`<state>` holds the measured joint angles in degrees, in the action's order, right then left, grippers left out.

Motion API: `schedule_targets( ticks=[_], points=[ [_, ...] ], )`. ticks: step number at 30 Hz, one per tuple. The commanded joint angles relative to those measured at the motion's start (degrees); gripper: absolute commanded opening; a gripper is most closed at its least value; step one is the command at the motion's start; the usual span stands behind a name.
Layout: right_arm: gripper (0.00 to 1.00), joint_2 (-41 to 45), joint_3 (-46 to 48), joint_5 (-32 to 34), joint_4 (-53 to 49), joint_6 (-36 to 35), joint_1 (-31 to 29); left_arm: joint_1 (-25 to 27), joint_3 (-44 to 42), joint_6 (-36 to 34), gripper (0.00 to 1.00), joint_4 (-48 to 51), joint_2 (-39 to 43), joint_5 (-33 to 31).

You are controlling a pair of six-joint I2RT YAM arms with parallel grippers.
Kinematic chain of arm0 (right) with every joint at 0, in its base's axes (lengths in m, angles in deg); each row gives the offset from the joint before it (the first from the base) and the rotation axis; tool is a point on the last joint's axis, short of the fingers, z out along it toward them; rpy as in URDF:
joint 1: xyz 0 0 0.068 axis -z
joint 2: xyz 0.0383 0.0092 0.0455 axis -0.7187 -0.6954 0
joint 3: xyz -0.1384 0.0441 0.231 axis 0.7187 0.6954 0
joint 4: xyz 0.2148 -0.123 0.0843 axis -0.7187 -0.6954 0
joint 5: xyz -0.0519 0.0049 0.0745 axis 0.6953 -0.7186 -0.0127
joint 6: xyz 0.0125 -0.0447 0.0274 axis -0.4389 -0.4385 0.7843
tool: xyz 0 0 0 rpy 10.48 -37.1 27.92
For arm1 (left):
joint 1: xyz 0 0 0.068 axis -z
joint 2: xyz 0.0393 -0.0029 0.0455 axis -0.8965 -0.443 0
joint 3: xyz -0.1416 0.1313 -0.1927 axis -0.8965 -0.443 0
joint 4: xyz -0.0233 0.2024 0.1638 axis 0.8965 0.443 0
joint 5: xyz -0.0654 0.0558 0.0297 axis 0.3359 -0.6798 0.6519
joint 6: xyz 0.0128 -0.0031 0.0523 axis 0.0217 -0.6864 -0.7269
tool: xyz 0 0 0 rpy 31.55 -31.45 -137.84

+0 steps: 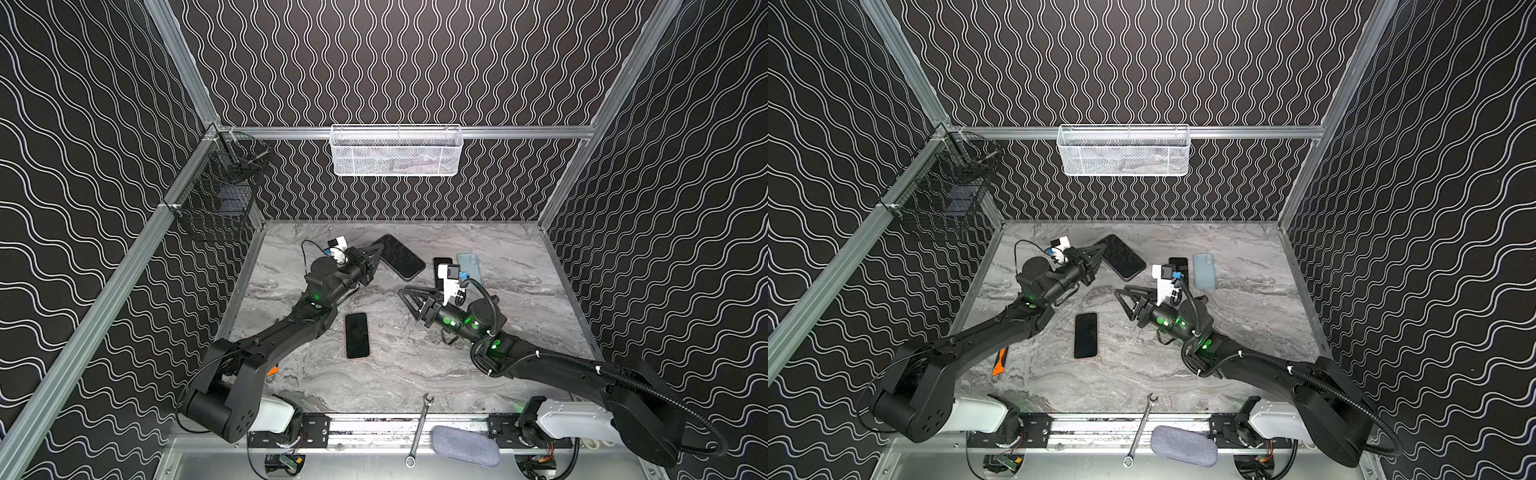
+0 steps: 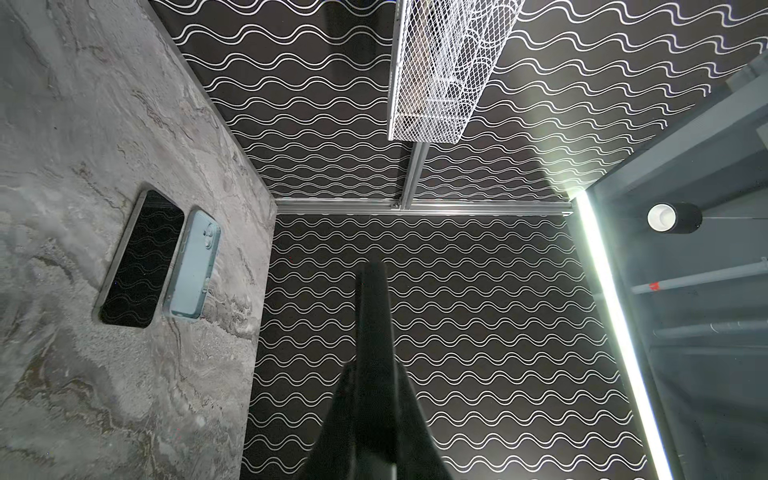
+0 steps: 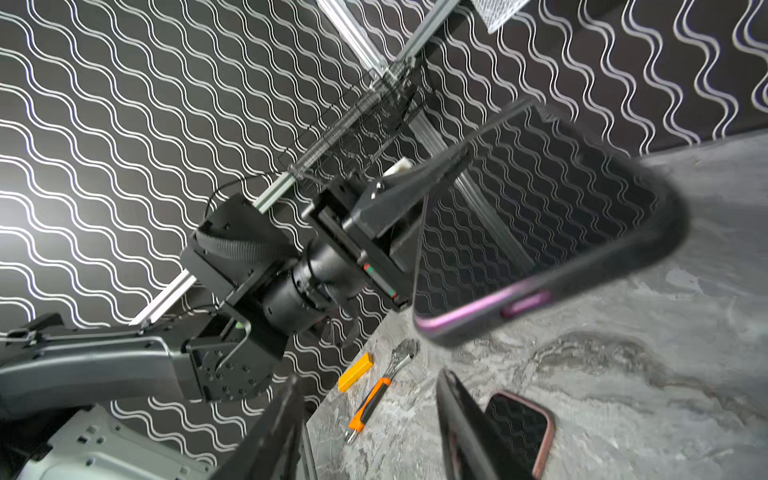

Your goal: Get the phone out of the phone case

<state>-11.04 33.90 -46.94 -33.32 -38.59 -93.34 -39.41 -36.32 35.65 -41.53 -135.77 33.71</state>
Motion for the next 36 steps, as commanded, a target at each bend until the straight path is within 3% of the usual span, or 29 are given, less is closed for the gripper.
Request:
schedule_targets(
  ticks=[1,10,25,36],
  points=[
    [0.47,-1.4,-1.25,-2.71,1.84,2.1,0.93,-0.26,0.39,0.38,0.0,-3.66,0.55,0.91],
    [0.35,-4.72,-2.37,-5.57,5.24,5.14,2.48,-0.71,-0.45,0.83,0.0,-3.71,1.97,1.62],
    [0.32,-4.22,-2.11,-6.16,5.19,5.19,2.81,-0.67,-1.72,0.75,0.0,-3.71,3.56,1.55],
    [0.21,-4.39,-0.69,-5.55,6.67,6.25,3.27,-0.51,-1.33,1.24,0.0,-3.62,4.0,1.99]
  ],
)
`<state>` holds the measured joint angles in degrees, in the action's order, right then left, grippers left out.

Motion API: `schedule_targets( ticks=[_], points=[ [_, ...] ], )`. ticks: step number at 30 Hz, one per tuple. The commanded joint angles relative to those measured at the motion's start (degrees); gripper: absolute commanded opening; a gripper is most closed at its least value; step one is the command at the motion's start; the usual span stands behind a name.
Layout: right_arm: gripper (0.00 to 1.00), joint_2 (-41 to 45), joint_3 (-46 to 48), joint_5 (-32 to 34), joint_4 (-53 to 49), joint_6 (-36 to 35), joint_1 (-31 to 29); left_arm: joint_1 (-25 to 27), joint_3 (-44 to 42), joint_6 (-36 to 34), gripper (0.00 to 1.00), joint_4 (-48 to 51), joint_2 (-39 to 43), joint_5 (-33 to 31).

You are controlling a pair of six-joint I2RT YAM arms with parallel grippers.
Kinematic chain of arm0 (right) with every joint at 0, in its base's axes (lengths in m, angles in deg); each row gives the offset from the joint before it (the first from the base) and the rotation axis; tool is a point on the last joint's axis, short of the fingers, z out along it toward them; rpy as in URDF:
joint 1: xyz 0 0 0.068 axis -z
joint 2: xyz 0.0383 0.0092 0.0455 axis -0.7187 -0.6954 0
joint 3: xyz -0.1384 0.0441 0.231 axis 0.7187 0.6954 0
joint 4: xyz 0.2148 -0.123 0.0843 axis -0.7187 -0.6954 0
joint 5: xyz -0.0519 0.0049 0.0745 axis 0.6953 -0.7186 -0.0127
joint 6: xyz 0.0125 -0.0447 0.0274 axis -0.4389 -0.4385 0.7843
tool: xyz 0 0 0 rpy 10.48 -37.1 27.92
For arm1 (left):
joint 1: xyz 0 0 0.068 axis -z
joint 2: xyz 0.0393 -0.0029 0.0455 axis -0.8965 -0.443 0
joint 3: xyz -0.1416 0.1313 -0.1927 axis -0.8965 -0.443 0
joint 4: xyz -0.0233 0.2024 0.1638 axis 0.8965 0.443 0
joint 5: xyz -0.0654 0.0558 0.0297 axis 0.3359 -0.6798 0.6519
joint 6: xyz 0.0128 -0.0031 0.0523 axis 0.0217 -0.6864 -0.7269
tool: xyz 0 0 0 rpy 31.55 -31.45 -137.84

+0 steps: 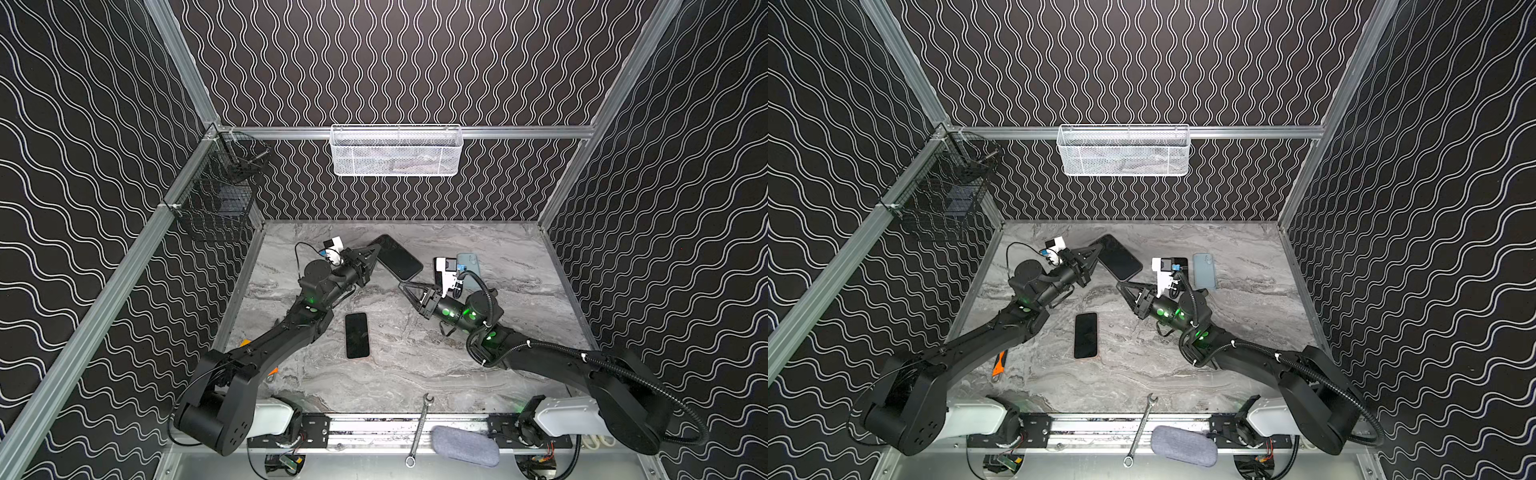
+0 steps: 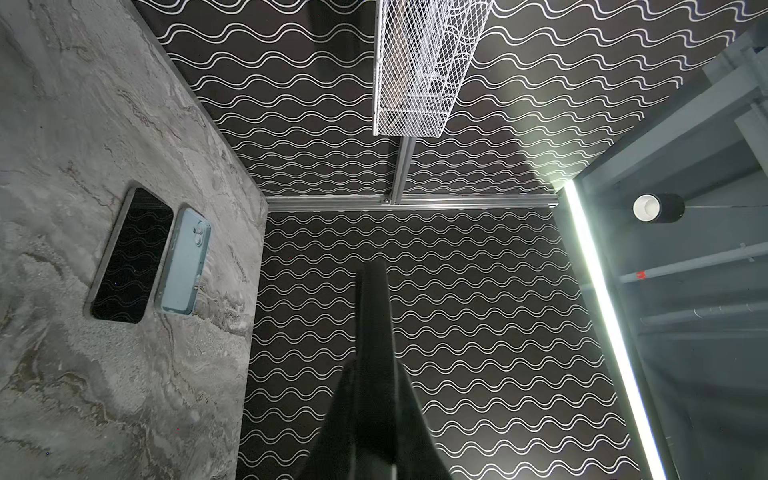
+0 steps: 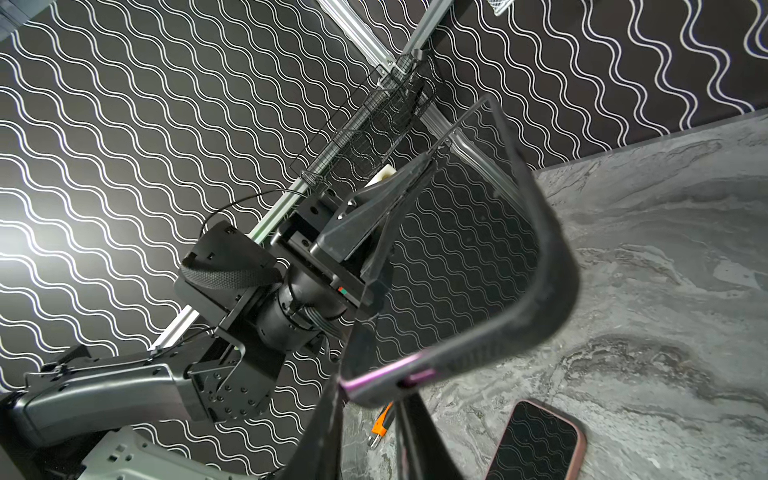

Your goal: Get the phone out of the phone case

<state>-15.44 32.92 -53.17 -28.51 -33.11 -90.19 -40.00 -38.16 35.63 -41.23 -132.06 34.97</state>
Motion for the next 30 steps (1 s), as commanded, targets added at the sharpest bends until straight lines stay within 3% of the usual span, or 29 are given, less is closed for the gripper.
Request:
schedule_targets(
  ticks=[1,20,26,30],
  points=[
    [0.2,0.09,0.29,0.66,1.8,0.73,0.13,0.16,0.49,1.38,0.0,-3.98,0.27,0.66],
    [0.13,-0.26,2.57,2.44,3.51,0.74,0.65,2.83,1.92,4.2,0.0,-3.93,2.25,1.95],
    [0.13,0.76,3.02,2.09,2.74,0.0,0.96,2.77,1.29,3.68,0.0,-4.01,1.8,2.32],
    [0.19,2.29,2.97,0.95,-0.23,-1.78,1.48,2.51,2.68,1.22,0.0,-3.97,0.87,3.42]
  ],
)
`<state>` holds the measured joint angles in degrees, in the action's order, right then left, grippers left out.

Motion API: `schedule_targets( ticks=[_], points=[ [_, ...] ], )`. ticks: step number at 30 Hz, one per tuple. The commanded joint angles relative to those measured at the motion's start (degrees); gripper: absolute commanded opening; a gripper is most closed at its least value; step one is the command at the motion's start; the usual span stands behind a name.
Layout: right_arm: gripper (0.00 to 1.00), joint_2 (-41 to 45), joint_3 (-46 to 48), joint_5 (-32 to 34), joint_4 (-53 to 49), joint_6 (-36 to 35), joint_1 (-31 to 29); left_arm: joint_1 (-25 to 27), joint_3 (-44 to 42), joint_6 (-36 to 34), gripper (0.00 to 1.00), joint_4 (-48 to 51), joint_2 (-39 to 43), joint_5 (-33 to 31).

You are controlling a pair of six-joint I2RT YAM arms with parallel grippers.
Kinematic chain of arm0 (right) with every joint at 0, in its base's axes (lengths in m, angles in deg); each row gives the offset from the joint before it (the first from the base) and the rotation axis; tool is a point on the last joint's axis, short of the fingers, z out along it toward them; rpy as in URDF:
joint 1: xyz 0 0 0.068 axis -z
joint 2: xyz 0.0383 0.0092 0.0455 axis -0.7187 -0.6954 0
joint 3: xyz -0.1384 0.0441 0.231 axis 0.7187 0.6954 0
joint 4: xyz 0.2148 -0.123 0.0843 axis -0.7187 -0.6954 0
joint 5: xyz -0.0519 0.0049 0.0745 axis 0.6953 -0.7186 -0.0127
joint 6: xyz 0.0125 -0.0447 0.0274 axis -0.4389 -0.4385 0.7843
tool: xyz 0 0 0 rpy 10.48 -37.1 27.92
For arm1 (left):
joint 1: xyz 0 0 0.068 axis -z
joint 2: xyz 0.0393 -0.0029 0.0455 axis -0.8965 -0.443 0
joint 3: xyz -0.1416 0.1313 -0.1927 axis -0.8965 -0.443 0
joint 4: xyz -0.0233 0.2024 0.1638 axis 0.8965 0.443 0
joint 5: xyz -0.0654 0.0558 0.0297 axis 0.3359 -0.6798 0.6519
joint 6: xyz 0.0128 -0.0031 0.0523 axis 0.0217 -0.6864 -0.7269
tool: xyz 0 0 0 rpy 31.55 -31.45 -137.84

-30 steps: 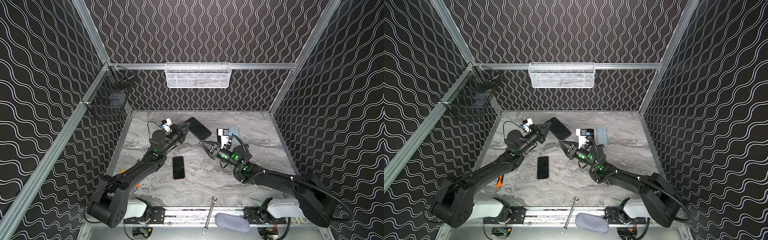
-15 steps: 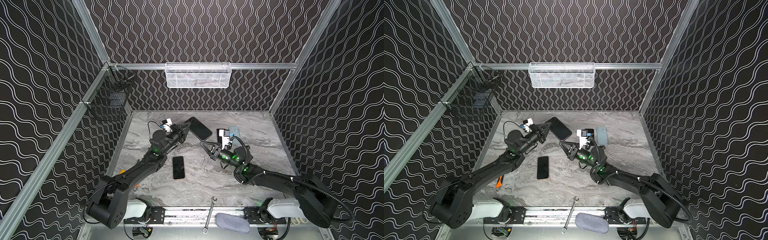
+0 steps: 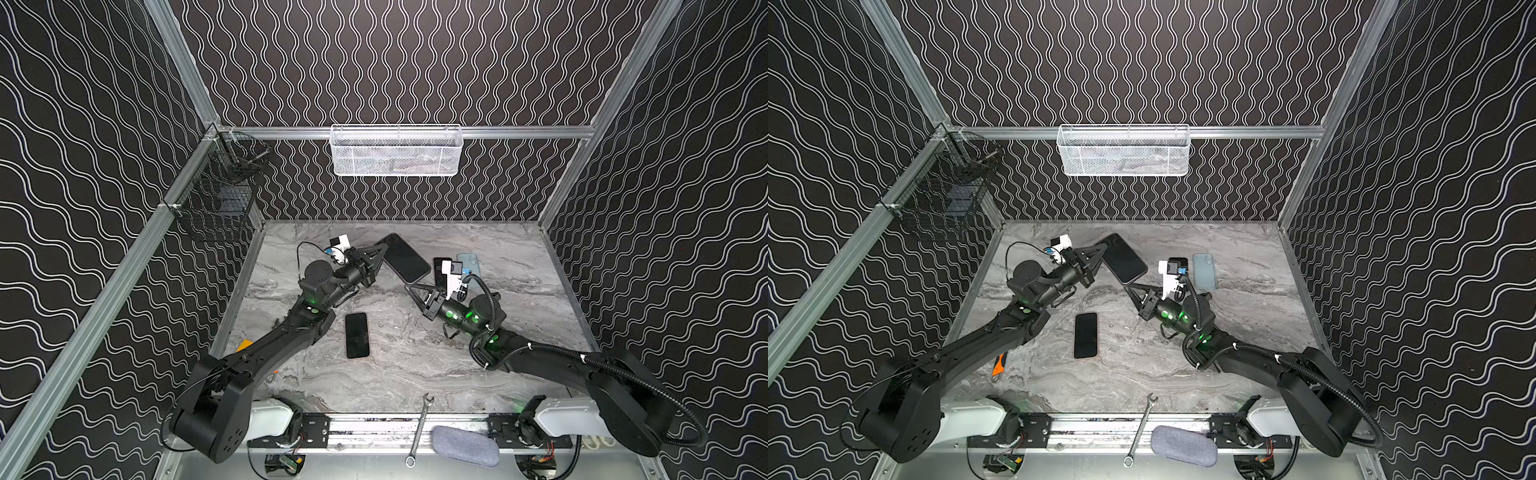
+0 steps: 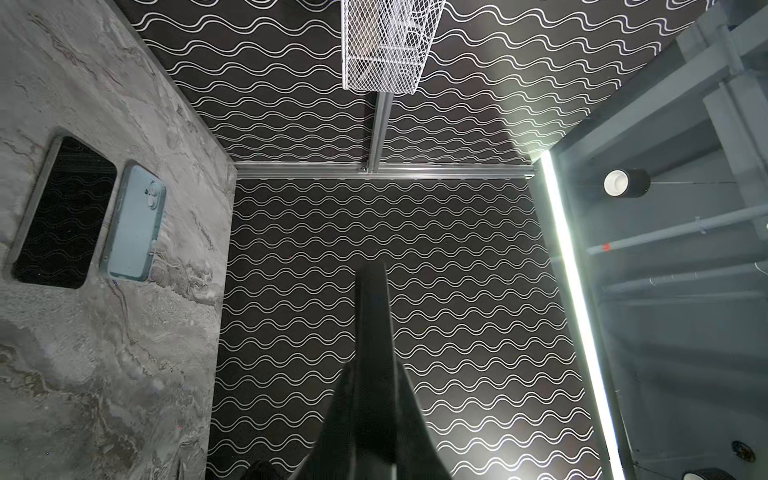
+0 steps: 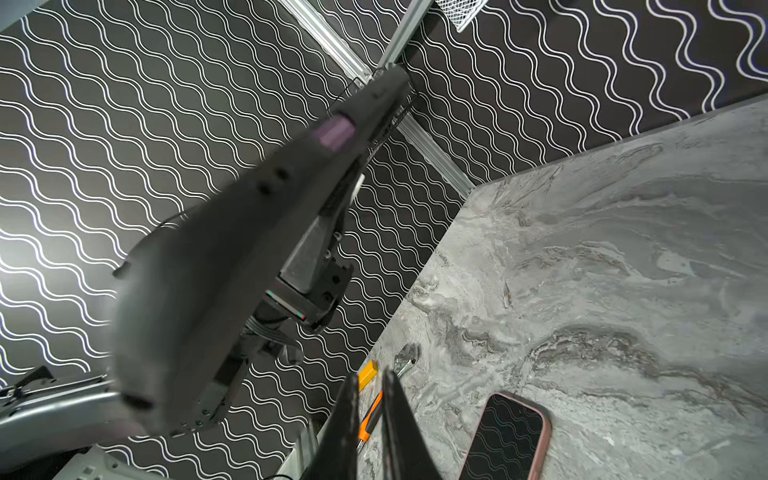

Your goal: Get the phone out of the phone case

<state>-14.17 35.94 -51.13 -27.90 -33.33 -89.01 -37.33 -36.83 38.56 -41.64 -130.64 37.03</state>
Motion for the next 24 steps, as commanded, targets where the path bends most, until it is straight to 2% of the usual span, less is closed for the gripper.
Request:
schedule_targets(
  ticks=[1,5,10,14,16,17,18,20,22,24],
  points=[
    [0.21,1.55,-0.01,-1.91,-1.62,-1.96,0.64,-0.26,2.07,-2.86,0.0,-3.51,-0.91,2.03],
    [0.3,5.57,0.03,-7.16,-7.98,-4.96,3.53,-2.14,5.62,-7.72,0.0,-3.52,-3.29,8.27],
    [0.41,10.19,-3.2,-17.94,-23.6,-11.53,8.88,-7.28,8.83,-13.82,0.0,-2.75,-5.51,17.82],
    [0.57,10.82,-8.82,-26.75,-38.18,-20.04,12.92,-10.48,11.41,-19.36,0.0,0.32,-6.57,23.94],
    [0.66,10.38,-11.55,-29.64,-43.33,-23.42,14.58,-11.09,12.18,-24.43,0.0,7.11,-5.32,24.14],
    [0.7,10.02,-12.98,-31.36,-45.65,-25.11,15.39,-11.25,12.95,-29.42,0.0,12.88,-3.99,23.12],
    [0.71,9.83,-14.3,-32.39,-47.6,-26.59,16.07,-11.17,14.65,-35.17,0.0,22.05,-2.49,21.56],
    [0.72,9.55,-16.44,-32.56,-50.81,-29.13,16.77,-11.19,17.15,-44.69,0.0,33.41,0.0,17.79],
    [0.74,9.07,-18.4,-32.81,-53.76,-31.7,17.22,-11.72,18.31,-48.53,0.0,37.18,1.46,16.98],
    [0.83,8.35,-20.66,-33.59,-56.9,-34.43,17.58,-12.2,21.14,-53.22,0.0,41.69,0.95,18.55]
  ],
)
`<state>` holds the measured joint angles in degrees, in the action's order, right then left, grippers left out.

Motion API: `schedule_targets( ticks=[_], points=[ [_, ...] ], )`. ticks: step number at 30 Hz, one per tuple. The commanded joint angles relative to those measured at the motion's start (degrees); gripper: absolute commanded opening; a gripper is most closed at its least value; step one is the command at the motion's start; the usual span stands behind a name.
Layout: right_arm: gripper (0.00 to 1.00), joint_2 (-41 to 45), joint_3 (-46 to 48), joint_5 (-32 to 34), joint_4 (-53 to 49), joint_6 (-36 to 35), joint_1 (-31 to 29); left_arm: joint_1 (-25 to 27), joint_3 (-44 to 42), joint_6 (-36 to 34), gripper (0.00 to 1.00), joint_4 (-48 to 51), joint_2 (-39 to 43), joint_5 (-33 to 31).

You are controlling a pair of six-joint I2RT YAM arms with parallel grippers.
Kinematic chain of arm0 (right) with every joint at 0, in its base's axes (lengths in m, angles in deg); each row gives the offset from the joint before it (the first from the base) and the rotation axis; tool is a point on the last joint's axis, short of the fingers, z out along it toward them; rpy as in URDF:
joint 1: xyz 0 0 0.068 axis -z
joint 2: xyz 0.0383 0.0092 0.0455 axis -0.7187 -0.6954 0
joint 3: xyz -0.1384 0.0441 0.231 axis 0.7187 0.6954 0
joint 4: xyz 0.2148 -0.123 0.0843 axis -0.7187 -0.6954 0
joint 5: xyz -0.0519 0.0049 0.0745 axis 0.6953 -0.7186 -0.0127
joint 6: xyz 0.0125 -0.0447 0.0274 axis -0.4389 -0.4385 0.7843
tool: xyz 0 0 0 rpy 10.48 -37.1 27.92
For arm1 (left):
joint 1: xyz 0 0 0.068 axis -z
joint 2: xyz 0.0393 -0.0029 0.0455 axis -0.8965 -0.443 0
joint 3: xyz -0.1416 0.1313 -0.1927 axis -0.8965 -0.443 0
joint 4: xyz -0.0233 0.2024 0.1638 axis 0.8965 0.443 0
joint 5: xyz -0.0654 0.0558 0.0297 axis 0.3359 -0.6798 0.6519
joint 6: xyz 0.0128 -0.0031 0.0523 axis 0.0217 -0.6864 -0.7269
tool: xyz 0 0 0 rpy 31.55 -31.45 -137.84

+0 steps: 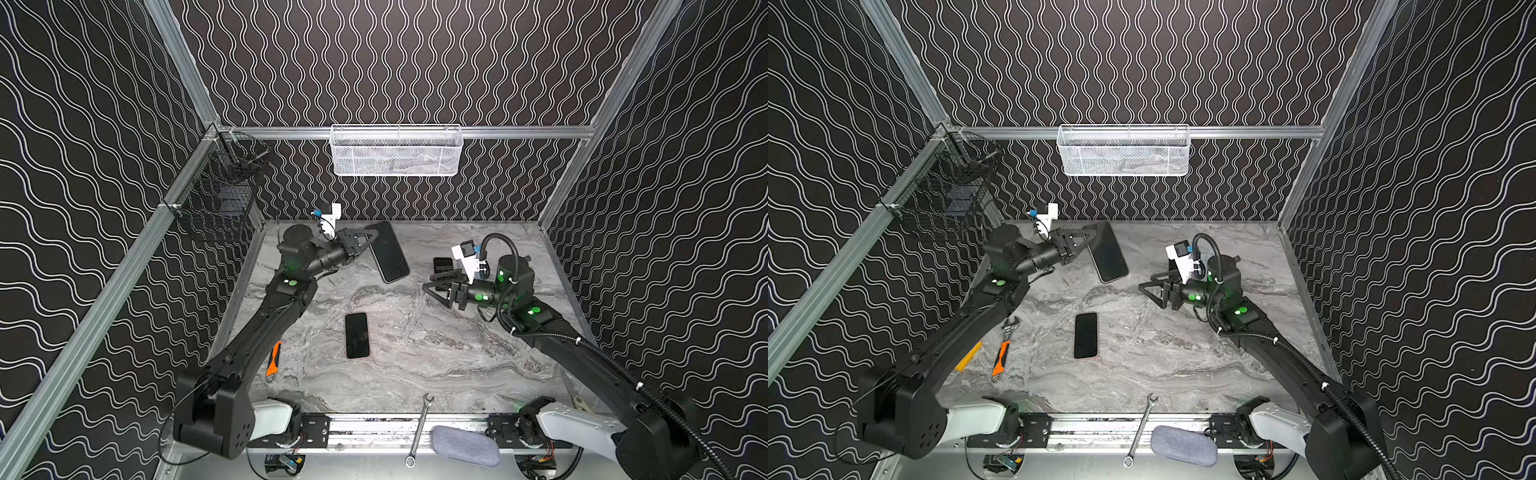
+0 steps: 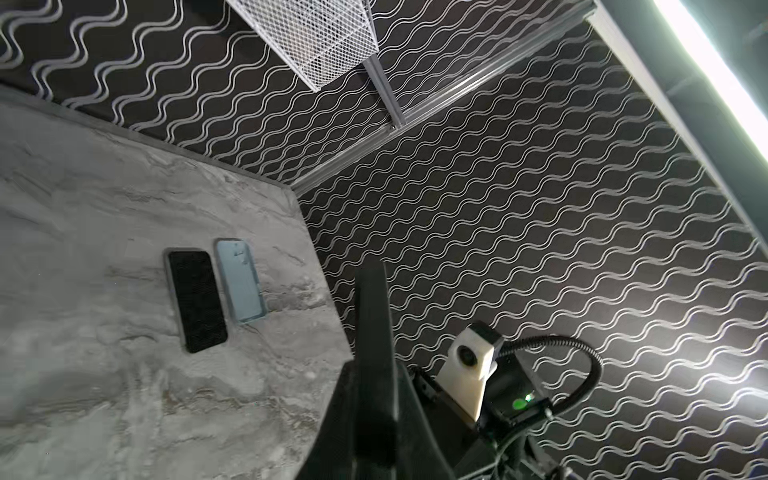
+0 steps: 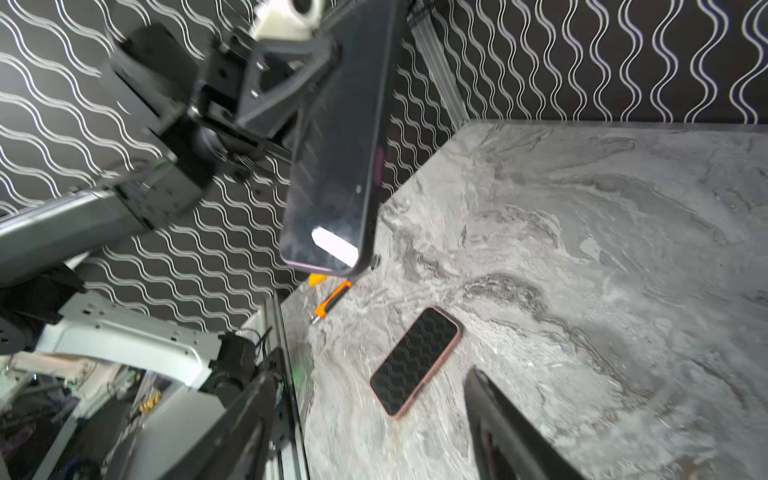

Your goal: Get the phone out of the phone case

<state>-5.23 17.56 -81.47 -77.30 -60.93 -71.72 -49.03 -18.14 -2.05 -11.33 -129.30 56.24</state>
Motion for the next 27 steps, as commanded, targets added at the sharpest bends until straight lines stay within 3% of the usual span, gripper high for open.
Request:
schedule_targets(
  ticks=[1,2,9,12,15,17,22,27],
  points=[
    [0.91,-0.87,-3.2,-3.27,-8.55,-7.66,0.44,-0.66,4.35,-15.14,0.0,13.7,-1.09,0.87],
    [1.0,-1.12,-3.83,-3.14,-9.06,-8.36,0.47,-0.77,7.03,-17.67,0.0,16.31,-2.12,3.27],
    [1.0,-3.07,-7.04,-3.54,-9.81,-11.99,0.41,-1.12,20.97,-40.71,0.0,34.3,-7.47,14.81],
    [0.99,-3.53,-7.52,-3.87,-9.71,-14.97,0.46,-1.55,23.65,-46.63,0.0,37.02,-9.47,21.82],
    [0.99,-3.47,-9.38,-4.55,-11.3,-21.13,0.47,-2.03,24.43,-49.89,0.0,37.29,-10.72,27.23],
    [1.0,-3.04,-10.0,-4.06,-13.32,-26.83,0.47,-2.05,24.24,-51.56,0.0,37.32,-10.8,28.1],
    [0.98,-4.4,-13.97,-0.17,-20.28,-33.42,0.47,-2.18,23.27,-57.64,0.0,37.12,-9.3,28.86],
    [0.93,-8.97,-20.8,-2.21,-30.58,-42.23,-0.09,-2.46,18.48,-54.35,0.0,25.06,-8.04,30.41]
  ],
)
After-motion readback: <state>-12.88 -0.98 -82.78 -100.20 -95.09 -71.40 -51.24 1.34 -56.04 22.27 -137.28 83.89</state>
